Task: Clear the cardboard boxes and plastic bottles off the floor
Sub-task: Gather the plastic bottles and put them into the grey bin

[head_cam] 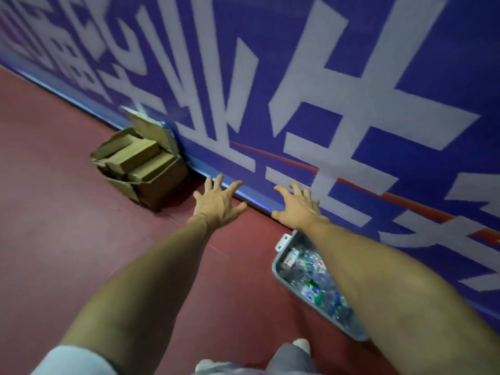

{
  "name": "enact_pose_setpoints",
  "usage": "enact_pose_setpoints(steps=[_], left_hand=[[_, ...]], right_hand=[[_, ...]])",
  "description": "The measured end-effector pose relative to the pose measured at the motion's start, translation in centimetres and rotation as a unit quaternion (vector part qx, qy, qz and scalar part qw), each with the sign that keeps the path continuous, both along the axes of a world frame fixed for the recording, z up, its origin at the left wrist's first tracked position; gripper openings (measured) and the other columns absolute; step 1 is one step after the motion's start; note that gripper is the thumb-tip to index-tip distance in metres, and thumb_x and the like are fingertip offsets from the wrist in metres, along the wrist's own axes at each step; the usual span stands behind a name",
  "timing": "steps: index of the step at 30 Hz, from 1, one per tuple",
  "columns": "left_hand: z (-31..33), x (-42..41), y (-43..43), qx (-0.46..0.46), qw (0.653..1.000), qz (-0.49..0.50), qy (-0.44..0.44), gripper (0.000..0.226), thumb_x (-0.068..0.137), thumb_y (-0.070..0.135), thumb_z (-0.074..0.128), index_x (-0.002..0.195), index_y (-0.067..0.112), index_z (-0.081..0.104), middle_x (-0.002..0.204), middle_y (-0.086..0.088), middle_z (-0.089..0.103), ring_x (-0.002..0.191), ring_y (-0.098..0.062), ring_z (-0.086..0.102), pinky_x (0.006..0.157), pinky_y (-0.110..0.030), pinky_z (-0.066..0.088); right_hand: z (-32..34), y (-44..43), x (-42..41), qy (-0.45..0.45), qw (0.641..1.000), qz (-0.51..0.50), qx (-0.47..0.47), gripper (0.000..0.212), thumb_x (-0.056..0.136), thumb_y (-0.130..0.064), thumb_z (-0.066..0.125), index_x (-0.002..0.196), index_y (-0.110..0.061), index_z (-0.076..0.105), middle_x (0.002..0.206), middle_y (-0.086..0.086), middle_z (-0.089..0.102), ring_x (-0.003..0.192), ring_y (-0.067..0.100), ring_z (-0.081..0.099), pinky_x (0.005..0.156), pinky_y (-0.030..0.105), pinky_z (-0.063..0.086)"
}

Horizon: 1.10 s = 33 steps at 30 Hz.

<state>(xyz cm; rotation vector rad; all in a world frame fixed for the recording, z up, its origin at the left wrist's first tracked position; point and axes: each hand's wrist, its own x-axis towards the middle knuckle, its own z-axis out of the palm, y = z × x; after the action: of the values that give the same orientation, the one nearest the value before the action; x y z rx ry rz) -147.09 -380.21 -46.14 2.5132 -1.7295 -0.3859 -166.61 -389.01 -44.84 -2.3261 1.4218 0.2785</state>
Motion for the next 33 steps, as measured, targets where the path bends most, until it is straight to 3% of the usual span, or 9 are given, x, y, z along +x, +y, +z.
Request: enact_pose_setpoints(steps=[7, 13, 23, 31, 33], left_hand=[[2.1, 16.6, 14.4, -0.021, 0.988, 0.151, -0.022, 0.064, 0.089, 0.063, 0.049, 0.149, 0.045, 0.033, 0.162, -0.005, 0.017, 0.146, -0.035, 0.015, 0.104, -0.063, 0.035], [3.2, 27.4, 29.2, -0.016, 0.947, 0.319, -0.023, 0.066, 0.089, 0.061, 0.052, 0.150, 0.044, 0.032, 0.162, -0.008, 0.017, 0.146, -0.035, 0.016, 0.105, -0.066, 0.034], [2.9, 35.5, 51.5, -0.004, 0.812, 0.583, -0.005, 0.066, 0.089, 0.058, 0.053, 0.149, 0.045, 0.031, 0.164, -0.006, 0.012, 0.149, -0.035, 0.010, 0.109, -0.067, 0.026], [4.5, 40.1, 63.1, -0.039, 0.660, 0.750, 0.000, 0.064, 0.089, 0.056, 0.055, 0.148, 0.046, 0.033, 0.165, -0.005, 0.010, 0.151, -0.032, 0.006, 0.113, -0.067, 0.020], [4.8, 40.4, 65.5, -0.039, 0.639, 0.769, -0.002, 0.064, 0.089, 0.057, 0.055, 0.148, 0.047, 0.033, 0.165, -0.004, 0.010, 0.150, -0.032, 0.007, 0.114, -0.067, 0.021]], right_hand=[[1.8, 8.3, 20.2, -0.027, 0.986, 0.163, -0.029, 0.073, 0.089, -0.046, 0.061, 0.152, -0.039, 0.026, 0.157, 0.008, 0.019, 0.138, 0.036, 0.026, 0.107, 0.055, 0.030], [2.9, 18.9, 37.1, -0.049, 0.944, 0.326, -0.024, 0.071, 0.087, -0.046, 0.062, 0.150, -0.039, 0.028, 0.156, 0.007, 0.021, 0.138, 0.036, 0.026, 0.108, 0.055, 0.031], [2.4, 39.6, 57.4, -0.054, 0.809, 0.585, 0.003, 0.073, 0.086, -0.042, 0.061, 0.151, -0.039, 0.028, 0.158, 0.007, 0.020, 0.139, 0.033, 0.027, 0.108, 0.053, 0.032], [3.2, 53.2, 70.4, -0.058, 0.679, 0.732, -0.008, 0.073, 0.086, -0.045, 0.061, 0.151, -0.039, 0.027, 0.158, 0.008, 0.021, 0.139, 0.035, 0.029, 0.106, 0.053, 0.035], [3.5, 56.2, 72.6, -0.050, 0.645, 0.762, -0.018, 0.074, 0.086, -0.046, 0.061, 0.152, -0.039, 0.026, 0.158, 0.008, 0.021, 0.138, 0.035, 0.030, 0.107, 0.053, 0.036]])
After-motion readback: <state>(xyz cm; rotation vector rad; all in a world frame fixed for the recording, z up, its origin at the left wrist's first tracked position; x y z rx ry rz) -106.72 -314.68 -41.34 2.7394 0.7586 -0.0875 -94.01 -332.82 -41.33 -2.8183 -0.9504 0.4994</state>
